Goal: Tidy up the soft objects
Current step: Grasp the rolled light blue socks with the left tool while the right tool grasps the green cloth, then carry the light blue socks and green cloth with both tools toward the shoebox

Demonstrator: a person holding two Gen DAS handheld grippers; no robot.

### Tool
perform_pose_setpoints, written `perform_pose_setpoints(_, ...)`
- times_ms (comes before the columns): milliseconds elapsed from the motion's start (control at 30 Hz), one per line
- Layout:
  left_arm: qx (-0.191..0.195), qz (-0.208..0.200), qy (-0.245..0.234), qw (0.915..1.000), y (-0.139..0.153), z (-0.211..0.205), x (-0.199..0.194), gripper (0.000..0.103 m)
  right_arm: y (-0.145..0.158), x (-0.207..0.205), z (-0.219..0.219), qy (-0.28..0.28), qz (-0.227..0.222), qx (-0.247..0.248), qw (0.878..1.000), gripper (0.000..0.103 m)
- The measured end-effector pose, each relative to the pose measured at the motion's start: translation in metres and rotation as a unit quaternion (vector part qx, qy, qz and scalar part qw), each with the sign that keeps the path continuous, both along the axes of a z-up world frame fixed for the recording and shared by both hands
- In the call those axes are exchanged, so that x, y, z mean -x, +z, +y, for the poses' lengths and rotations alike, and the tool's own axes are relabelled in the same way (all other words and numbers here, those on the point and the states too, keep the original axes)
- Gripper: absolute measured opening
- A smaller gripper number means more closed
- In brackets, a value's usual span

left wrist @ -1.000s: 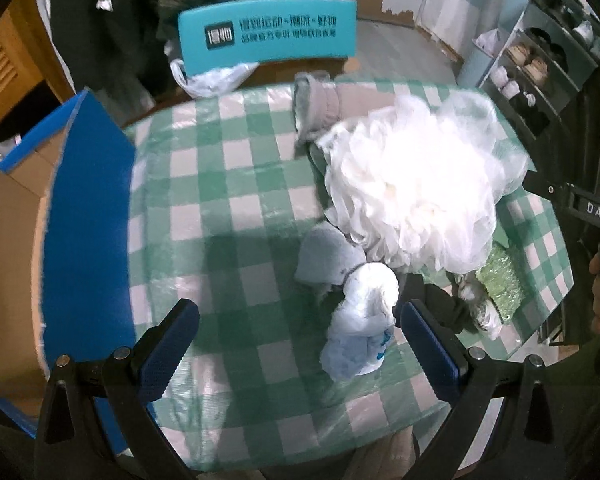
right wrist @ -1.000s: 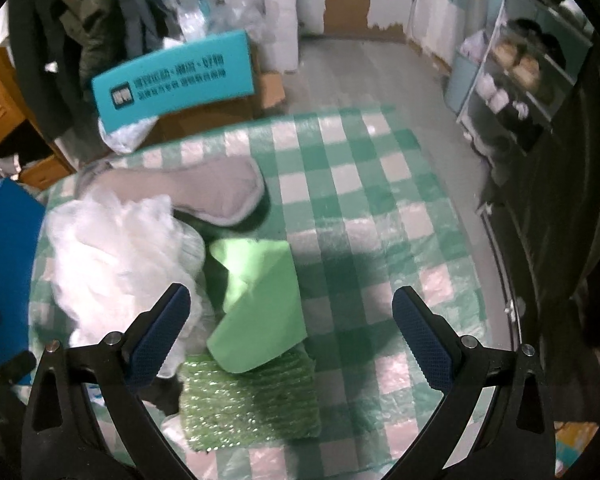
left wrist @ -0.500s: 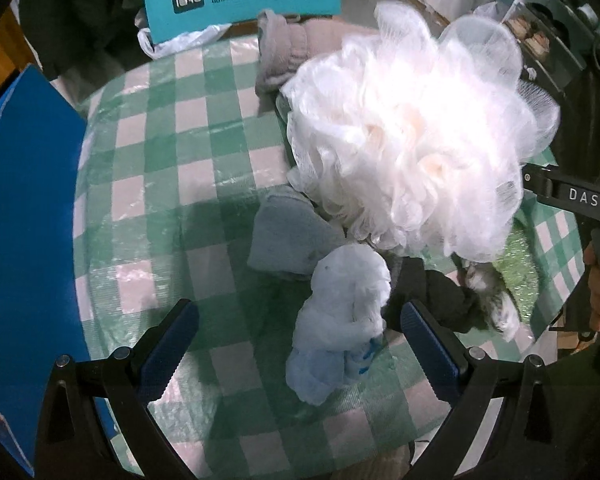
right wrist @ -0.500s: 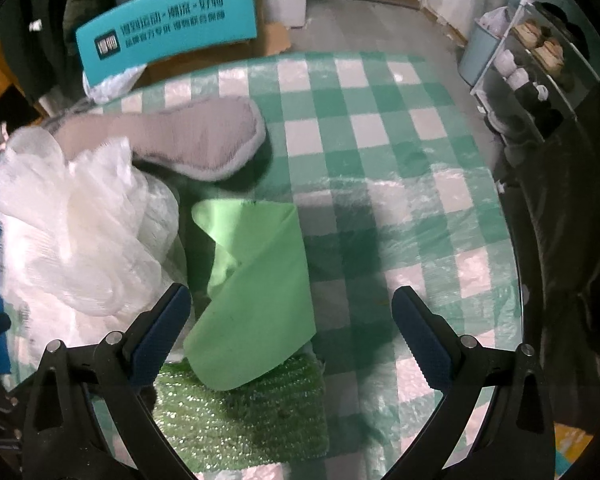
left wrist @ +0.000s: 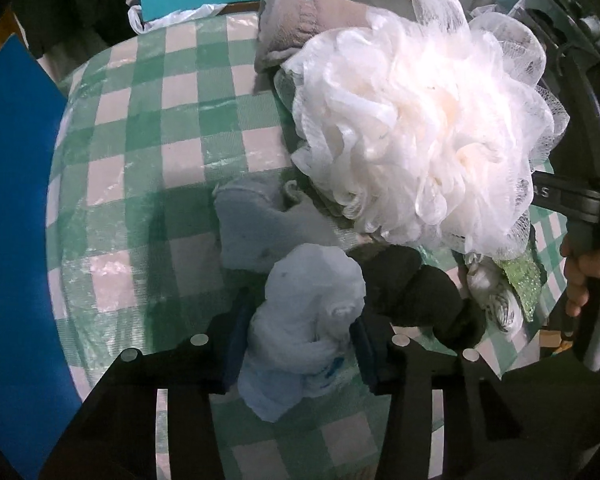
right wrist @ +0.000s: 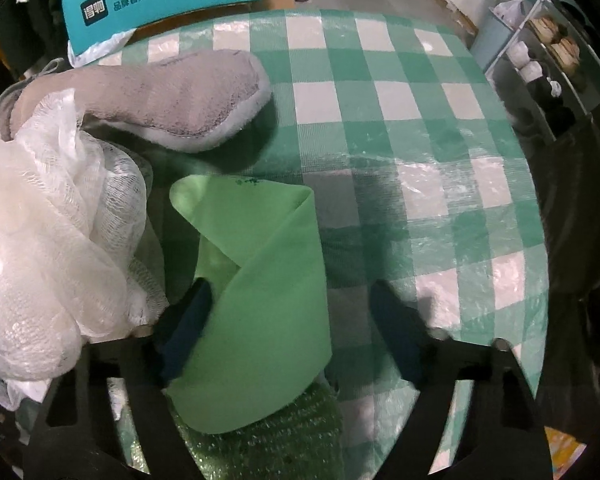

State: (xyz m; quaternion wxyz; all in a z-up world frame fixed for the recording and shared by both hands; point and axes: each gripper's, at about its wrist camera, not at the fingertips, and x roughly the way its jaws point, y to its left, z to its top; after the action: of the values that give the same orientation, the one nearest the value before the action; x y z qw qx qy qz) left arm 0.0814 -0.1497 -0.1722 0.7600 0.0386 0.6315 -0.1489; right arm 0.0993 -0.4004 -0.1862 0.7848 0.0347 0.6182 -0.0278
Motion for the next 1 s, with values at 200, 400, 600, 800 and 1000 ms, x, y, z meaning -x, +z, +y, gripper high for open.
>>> perform_pose_setpoints(200,0.015,-0.021,0.007,0.9996,0.019,0.014,0.005,0.044,0.005,0.001,-0.008,-0.019,-0.003,-0.017,1.000,0.020)
perform_pose_setpoints(400,0.022,-0.035,0.019,0.9990,0.035,0.020,0.001,0.044,0.026,0.005,-0.016,-0.031,-0.035,-0.024,0.999,0.008)
perform_pose_setpoints(600,0.026,-0.061,0.025,0.9975,0.051,0.026,0.008,0.043,0.052,0.012,-0.015,-0.039,-0.068,-0.023,0.997,0.008)
perform_pose_setpoints(800,0.028,-0.091,0.026,0.9951,0.074,0.030,0.024,0.042,0.082,0.020,-0.004,-0.035,-0.105,-0.021,0.994,0.008)
perform_pose_setpoints(1000,0.031,-0.112,0.036,0.9926,0.089,0.037,0.029,0.042,0.109,0.030,0.003,-0.029,-0.137,-0.025,0.990,0.008)
